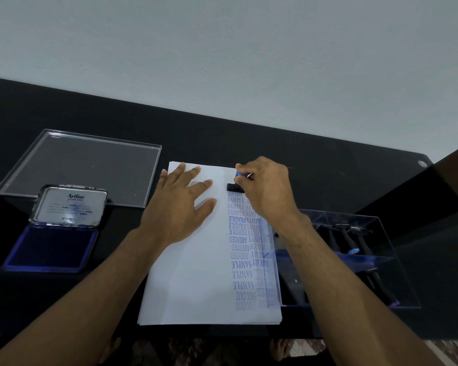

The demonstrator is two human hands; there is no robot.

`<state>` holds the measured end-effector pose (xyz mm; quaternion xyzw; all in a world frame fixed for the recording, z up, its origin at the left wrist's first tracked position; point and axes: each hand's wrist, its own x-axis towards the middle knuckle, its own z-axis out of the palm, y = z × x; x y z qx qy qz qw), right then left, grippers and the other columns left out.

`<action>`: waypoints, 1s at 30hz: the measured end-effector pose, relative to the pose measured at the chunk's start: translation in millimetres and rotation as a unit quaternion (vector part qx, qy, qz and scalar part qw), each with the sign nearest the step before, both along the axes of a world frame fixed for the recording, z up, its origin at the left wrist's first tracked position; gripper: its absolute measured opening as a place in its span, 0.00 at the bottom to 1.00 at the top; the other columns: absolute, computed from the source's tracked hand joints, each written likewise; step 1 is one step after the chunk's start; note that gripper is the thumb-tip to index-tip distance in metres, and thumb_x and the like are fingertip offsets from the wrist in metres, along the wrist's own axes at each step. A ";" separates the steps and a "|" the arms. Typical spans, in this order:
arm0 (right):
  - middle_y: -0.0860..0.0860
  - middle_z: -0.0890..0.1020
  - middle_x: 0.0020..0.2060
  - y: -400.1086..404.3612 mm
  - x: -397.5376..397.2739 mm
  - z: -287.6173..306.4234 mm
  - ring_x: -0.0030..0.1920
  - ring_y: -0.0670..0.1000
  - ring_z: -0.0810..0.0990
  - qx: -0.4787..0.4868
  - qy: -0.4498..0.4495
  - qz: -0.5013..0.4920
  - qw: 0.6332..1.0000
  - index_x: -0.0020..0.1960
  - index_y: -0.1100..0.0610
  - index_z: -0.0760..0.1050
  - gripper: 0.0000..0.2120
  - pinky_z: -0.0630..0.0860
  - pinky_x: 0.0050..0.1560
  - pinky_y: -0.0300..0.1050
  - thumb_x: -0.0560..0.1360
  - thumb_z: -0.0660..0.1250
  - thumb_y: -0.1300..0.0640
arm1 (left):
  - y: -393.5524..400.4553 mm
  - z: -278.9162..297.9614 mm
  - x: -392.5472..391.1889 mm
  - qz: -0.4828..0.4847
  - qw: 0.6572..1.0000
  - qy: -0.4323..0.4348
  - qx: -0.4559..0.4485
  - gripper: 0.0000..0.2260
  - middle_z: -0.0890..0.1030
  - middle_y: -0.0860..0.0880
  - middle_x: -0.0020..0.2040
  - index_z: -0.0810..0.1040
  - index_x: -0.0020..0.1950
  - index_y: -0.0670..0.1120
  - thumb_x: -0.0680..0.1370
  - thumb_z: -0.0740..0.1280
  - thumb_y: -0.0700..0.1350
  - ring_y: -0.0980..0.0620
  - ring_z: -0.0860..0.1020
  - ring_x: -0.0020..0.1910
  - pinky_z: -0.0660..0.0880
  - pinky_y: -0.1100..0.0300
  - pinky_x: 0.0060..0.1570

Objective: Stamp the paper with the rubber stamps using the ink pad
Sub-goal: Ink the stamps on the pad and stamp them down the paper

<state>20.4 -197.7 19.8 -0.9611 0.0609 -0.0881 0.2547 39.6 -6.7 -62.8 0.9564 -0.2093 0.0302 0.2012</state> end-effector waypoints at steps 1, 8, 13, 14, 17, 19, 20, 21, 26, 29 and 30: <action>0.50 0.82 0.53 0.0 -0.6 0.5 0.43 0.43 0.76 0.004 0.002 0.000 1.000 0.59 0.56 0.82 0.12 0.70 0.48 0.31 0.76 0.71 0.54 | 0.0 -0.1 -0.1 0.000 1.000 0.001 0.000 0.31 0.62 0.51 0.80 0.70 0.75 0.57 0.78 0.48 0.69 0.48 0.53 0.81 0.47 0.42 0.79; 0.50 0.82 0.53 -0.1 -0.1 2.8 0.42 0.43 0.75 0.002 0.001 0.001 1.000 0.58 0.56 0.83 0.11 0.65 0.43 0.24 0.76 0.71 0.55 | -0.1 0.2 0.3 0.000 1.000 0.003 -0.002 0.32 0.62 0.51 0.80 0.70 0.75 0.57 0.77 0.48 0.69 0.47 0.53 0.81 0.46 0.42 0.79; 0.50 0.83 0.53 0.2 -0.8 2.5 0.43 0.43 0.76 0.009 -0.009 0.003 1.000 0.58 0.56 0.83 0.11 0.72 0.50 0.31 0.76 0.71 0.56 | 0.0 1.1 -0.9 0.000 1.000 0.001 -0.007 0.31 0.63 0.51 0.80 0.71 0.75 0.57 0.78 0.49 0.69 0.48 0.53 0.81 0.46 0.41 0.79; 0.50 0.83 0.53 0.2 -0.8 2.4 0.44 0.43 0.76 0.009 -0.011 0.003 1.000 0.58 0.56 0.83 0.11 0.72 0.51 0.32 0.76 0.71 0.56 | -0.1 1.6 -1.3 0.000 1.000 0.000 -0.010 0.31 0.63 0.51 0.80 0.71 0.75 0.57 0.78 0.49 0.68 0.47 0.53 0.81 0.46 0.41 0.79; 0.51 0.83 0.53 0.0 -0.7 2.2 0.43 0.43 0.76 0.012 -0.014 0.004 1.000 0.58 0.56 0.83 0.11 0.73 0.51 0.33 0.76 0.72 0.56 | 0.0 1.2 -1.2 0.000 1.000 0.000 -0.012 0.31 0.63 0.50 0.80 0.71 0.75 0.56 0.78 0.49 0.68 0.47 0.53 0.81 0.46 0.41 0.79; 0.51 0.83 0.53 0.0 -0.7 2.7 0.44 0.44 0.77 0.017 -0.010 0.003 1.000 0.58 0.56 0.83 0.12 0.73 0.51 0.34 0.76 0.72 0.56 | -0.3 0.0 -0.4 0.000 1.000 0.000 -0.007 0.31 0.63 0.51 0.80 0.71 0.75 0.57 0.78 0.49 0.69 0.47 0.53 0.81 0.46 0.42 0.79; 0.50 0.83 0.53 0.3 -0.7 3.0 0.44 0.44 0.77 0.018 -0.006 0.002 1.000 0.58 0.56 0.83 0.12 0.74 0.52 0.34 0.76 0.72 0.56 | -0.3 -0.5 0.0 0.000 1.000 -0.001 -0.006 0.31 0.63 0.51 0.80 0.71 0.75 0.57 0.78 0.49 0.69 0.47 0.53 0.81 0.46 0.42 0.79; 0.50 0.83 0.54 0.4 -0.7 3.0 0.44 0.44 0.77 0.019 -0.002 0.000 1.000 0.58 0.56 0.83 0.12 0.74 0.52 0.34 0.76 0.72 0.56 | -0.3 -0.6 0.2 0.001 1.000 -0.001 -0.006 0.31 0.63 0.51 0.80 0.71 0.75 0.57 0.78 0.49 0.69 0.47 0.53 0.81 0.45 0.42 0.79; 0.50 0.82 0.55 0.1 -0.5 3.0 0.44 0.43 0.75 0.017 0.003 -0.003 1.000 0.59 0.56 0.82 0.12 0.70 0.48 0.29 0.76 0.71 0.55 | -0.5 -0.8 0.0 0.004 1.000 0.003 0.001 0.32 0.62 0.52 0.80 0.70 0.76 0.57 0.77 0.47 0.70 0.48 0.52 0.81 0.45 0.43 0.79; 0.49 0.82 0.56 0.4 -0.7 2.8 0.45 0.43 0.75 0.022 -0.001 -0.007 1.000 0.59 0.55 0.82 0.12 0.70 0.51 0.31 0.76 0.71 0.56 | -0.1 -0.1 -0.4 0.002 1.000 -0.001 -0.001 0.32 0.62 0.51 0.80 0.70 0.76 0.57 0.77 0.47 0.69 0.48 0.53 0.81 0.45 0.43 0.79; 0.49 0.82 0.55 -0.8 -1.0 2.8 0.45 0.42 0.76 0.025 -0.012 -0.012 1.000 0.58 0.55 0.82 0.11 0.70 0.50 0.29 0.76 0.71 0.56 | -0.1 0.4 -0.5 0.003 1.000 0.001 0.000 0.32 0.62 0.51 0.80 0.70 0.76 0.57 0.77 0.48 0.69 0.48 0.52 0.81 0.45 0.42 0.79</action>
